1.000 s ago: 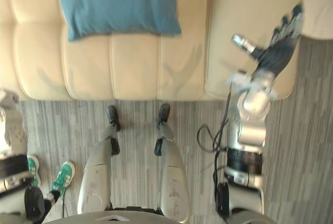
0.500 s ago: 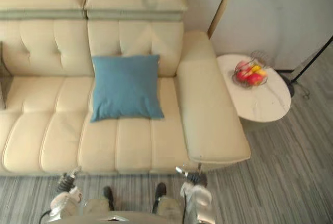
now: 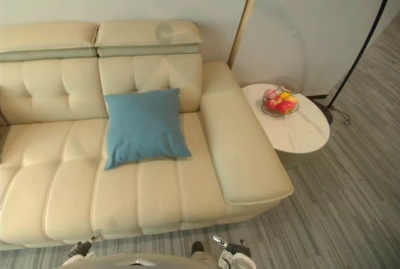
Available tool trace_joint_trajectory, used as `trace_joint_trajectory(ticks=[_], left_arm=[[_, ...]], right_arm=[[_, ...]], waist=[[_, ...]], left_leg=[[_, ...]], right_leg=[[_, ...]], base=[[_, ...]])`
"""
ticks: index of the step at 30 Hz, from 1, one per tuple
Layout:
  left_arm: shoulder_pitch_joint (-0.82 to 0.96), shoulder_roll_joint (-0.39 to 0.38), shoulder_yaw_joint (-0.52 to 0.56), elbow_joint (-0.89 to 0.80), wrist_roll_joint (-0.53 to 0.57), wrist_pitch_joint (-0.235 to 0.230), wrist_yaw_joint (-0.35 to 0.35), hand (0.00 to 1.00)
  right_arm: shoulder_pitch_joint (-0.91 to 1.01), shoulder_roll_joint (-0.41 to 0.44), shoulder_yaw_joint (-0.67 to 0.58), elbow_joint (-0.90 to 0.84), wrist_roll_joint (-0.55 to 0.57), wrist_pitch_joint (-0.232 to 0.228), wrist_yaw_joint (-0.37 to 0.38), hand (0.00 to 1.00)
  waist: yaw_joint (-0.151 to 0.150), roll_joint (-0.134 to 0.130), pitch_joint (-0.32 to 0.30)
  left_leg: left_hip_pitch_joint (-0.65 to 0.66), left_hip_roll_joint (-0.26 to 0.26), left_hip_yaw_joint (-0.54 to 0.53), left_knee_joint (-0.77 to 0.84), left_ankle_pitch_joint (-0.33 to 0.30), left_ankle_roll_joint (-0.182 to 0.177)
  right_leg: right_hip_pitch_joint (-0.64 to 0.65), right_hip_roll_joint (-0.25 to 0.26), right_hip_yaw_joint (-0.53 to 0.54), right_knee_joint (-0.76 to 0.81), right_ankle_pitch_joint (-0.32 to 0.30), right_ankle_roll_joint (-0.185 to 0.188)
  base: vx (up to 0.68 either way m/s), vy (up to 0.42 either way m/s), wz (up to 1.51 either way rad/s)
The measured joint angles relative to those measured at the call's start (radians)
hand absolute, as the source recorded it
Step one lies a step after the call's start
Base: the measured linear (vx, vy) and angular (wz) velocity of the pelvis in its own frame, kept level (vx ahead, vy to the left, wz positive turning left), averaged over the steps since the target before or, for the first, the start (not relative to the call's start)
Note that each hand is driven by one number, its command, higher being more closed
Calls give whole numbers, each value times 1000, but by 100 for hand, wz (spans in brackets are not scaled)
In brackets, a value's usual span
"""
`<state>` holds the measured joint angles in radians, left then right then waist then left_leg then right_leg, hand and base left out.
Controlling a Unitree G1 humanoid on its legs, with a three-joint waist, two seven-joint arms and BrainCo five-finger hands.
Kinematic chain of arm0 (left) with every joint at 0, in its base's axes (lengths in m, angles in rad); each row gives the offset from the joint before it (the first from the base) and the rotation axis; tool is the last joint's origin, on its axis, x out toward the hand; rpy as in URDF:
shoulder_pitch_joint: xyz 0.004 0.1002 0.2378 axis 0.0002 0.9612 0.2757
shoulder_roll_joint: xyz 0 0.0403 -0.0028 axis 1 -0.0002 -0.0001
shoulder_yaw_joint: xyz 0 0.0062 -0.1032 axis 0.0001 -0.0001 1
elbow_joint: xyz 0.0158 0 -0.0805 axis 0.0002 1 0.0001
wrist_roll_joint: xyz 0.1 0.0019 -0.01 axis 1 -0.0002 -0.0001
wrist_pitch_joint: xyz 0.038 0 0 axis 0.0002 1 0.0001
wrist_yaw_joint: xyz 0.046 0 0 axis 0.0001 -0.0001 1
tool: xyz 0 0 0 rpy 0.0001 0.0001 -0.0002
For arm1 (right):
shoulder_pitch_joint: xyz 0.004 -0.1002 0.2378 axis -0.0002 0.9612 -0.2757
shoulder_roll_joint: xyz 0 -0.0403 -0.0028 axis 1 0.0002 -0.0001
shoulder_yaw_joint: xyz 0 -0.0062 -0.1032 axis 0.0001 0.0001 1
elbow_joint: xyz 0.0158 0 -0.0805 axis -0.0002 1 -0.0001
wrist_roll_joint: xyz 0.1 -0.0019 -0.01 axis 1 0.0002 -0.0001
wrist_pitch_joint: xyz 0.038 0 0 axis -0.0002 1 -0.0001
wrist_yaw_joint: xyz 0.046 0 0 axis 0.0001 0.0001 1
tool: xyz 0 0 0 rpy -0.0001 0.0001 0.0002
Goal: Pick up cushions and gather them together orderly.
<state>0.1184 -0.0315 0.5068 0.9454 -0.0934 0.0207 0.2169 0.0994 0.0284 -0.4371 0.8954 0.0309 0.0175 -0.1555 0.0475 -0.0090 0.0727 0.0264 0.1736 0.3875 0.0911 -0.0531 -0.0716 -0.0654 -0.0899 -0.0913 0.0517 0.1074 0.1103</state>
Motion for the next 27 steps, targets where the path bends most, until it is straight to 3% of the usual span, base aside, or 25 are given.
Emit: trace_joint_trajectory(ticks=[1,2,3,5,6,7,8,10,13,17,18,19,20,21,22,23,26,27], left_arm=[[-10,-2,8,-5,-1,0,4,0],[-9,5,4,-15,-1,-1,9,0],[-5,17,1,-16,-2,-1,16,0],[10,32,-2,-16,-4,-1,21,0],[13,32,-5,-14,-11,-1,22,0],[8,24,-12,-11,-22,0,23,0],[14,15,-19,-11,-25,0,24,0],[10,-15,-63,-8,-53,0,39,0],[25,-21,-115,-12,-52,-2,39,0],[37,-16,-126,-13,-41,-2,36,0],[36,-5,-125,-14,-27,-1,33,0],[31,15,-119,-20,-19,-2,30,0],[33,14,-114,-17,-19,0,29,0],[36,4,-114,-12,-15,0,30,0],[38,-4,-105,-10,-8,1,20,0],[38,-5,-101,-13,-7,1,16,0],[56,28,-84,-21,1,1,-1,0],[54,32,-83,-21,2,1,-3,0]], right_arm=[[-14,4,4,7,0,0,1,0],[-10,0,4,17,-1,-1,0,0],[-7,0,4,39,-10,0,-1,0],[-10,3,17,70,-32,-1,0,0],[-31,2,37,70,-37,-1,0,0],[-42,-3,43,68,-37,-1,0,0],[-52,-6,44,65,-37,-1,-1,0],[-88,-36,64,64,-36,-3,-7,0],[-72,-56,74,65,-35,-3,-9,0],[-53,-60,70,63,-35,-1,-36,0],[-50,-44,67,64,-34,0,-40,0],[-50,-30,60,64,-34,0,-42,0],[-50,-31,58,64,-34,0,-41,0],[-42,-32,50,61,-34,1,-41,0],[-36,-33,17,53,-30,6,-40,0],[-37,-33,2,53,-31,8,-39,0],[-16,11,-29,65,-38,26,-28,0],[-18,22,-55,64,-34,25,-27,0]], waist=[[-5,0,2],[-10,-10,5],[-10,-25,-1],[-6,-50,-8],[3,-57,-11],[15,-50,-13],[19,-36,-13],[18,33,35],[8,69,47],[7,61,51],[6,36,52],[10,8,62],[9,8,63],[4,15,62],[2,36,65],[5,44,63],[-7,-36,23],[-13,-28,27]], left_leg=[[-26,19,-9,18,15,-7],[-36,20,-36,32,18,-8],[-44,18,-59,42,24,-12],[-63,9,-88,52,53,-23],[-82,6,-89,61,74,-26],[-107,18,-88,65,101,-19],[-121,27,-88,64,113,-17],[-162,57,-128,58,144,-32],[-152,57,-168,0,192,-47],[-124,45,-162,-87,200,-53],[-122,30,-149,-97,170,-70],[-128,5,-140,32,148,-17],[-128,-1,-140,104,129,-1],[-127,0,-139,196,20,16],[-125,6,-131,238,-48,-1],[-117,-1,-123,226,-53,-5],[-35,-113,-82,-12,-42,-32],[-41,-114,-97,21,-28,5]], right_leg=[[-82,-14,-36,289,-142,-42],[-97,-42,-54,479,-218,-29],[-78,-68,-58,597,-254,1],[-4,-99,-53,626,-286,31],[14,-86,-51,551,-322,43],[31,-60,-61,471,-343,28],[40,-47,-62,424,-346,20],[110,9,-93,260,-352,-14],[122,25,-120,232,-349,-28],[114,22,-137,224,-324,-40],[112,-2,-135,194,-308,-58],[102,-39,-118,180,-280,-52],[99,-47,-110,180,-274,-46],[95,-52,-101,180,-265,-34],[93,-50,-76,179,-254,-27],[94,-49,-70,169,-247,-27],[77,-110,-21,77,-214,-39],[71,-108,-30,73,-208,-27]], base=[[-107,-48,19],[-124,-73,57],[-65,-96,61],[-99,-234,45],[-124,-281,10],[-100,-187,-16],[-160,-171,-19],[-219,-188,21],[-295,-91,35],[-241,36,6],[-101,93,-21],[-74,92,-29],[-63,86,-38],[-125,166,-35],[-144,189,-38],[-195,273,-47],[-77,182,-25],[6,99,-19]])
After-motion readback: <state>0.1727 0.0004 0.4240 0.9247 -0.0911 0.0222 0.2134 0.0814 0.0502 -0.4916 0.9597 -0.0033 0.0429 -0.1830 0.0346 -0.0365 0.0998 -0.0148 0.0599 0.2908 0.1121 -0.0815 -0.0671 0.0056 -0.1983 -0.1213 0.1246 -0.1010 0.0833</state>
